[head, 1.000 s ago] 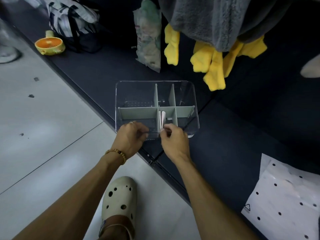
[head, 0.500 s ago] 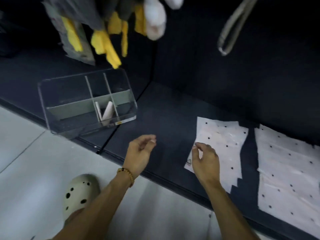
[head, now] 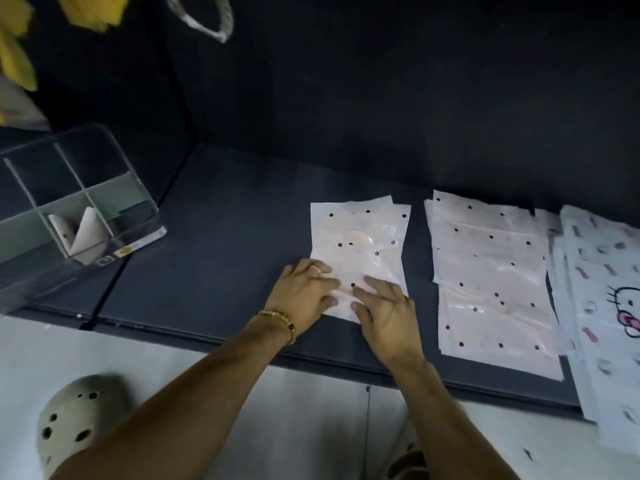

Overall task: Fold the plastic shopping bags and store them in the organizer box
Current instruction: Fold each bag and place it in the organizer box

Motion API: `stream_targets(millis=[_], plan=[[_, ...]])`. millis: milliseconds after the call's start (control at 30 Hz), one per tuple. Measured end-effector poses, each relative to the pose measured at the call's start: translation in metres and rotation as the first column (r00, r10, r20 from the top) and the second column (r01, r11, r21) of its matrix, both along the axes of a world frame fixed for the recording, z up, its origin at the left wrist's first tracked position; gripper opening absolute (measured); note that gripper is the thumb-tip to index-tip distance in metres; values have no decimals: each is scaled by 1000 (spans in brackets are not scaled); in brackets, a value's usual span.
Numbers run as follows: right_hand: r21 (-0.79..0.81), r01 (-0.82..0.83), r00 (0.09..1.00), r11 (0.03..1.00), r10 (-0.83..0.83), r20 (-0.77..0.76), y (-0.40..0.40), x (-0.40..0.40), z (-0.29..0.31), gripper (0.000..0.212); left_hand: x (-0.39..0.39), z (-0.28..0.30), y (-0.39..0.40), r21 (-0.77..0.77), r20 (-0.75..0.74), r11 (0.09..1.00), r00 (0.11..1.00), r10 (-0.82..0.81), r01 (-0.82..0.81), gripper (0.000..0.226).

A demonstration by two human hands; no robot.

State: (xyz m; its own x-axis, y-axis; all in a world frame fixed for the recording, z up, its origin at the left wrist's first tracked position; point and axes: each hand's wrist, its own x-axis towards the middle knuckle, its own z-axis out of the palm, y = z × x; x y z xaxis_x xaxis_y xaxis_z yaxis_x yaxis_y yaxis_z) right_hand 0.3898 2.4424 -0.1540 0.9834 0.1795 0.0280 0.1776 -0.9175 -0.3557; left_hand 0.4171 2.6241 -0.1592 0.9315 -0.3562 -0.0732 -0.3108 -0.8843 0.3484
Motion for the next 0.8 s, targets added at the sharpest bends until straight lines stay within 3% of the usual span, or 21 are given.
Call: stream_targets(millis=[167,267,367,433,533,600,700,800], plan=[[-1,19,1000,1000,-19,4,-13,2,8,22,-3,6,-17,-154,96,987,993,63,-48,27],[29,28,985,999,-32,169,-9,4,21,21,-7,25,-10,-221,167,975,984,70,-32,28],[38,-17,940,999,3,341,12,8,33,21,-15,49,20,-213,334,977,940,69,4,21],[99,-100,948,990,64,312,33,4,35,30,-27,56,51,-198,355,979,928,115,-46,18],[108,-264,965,959,264,12,60,-20,27,68,-55,55,94,-180,100,948,954,284,-263,23],[72,-328,933,942,335,-131,71,-33,16,80,-70,51,114,-173,-83,926,942,326,-336,25],[61,-353,922,934,358,-148,86,-40,10,88,-83,49,134,-245,-252,890,912,323,-384,16],[155,-320,913,935,348,-211,101,-39,15,85,-88,47,145,-333,-363,810,858,362,-483,16]])
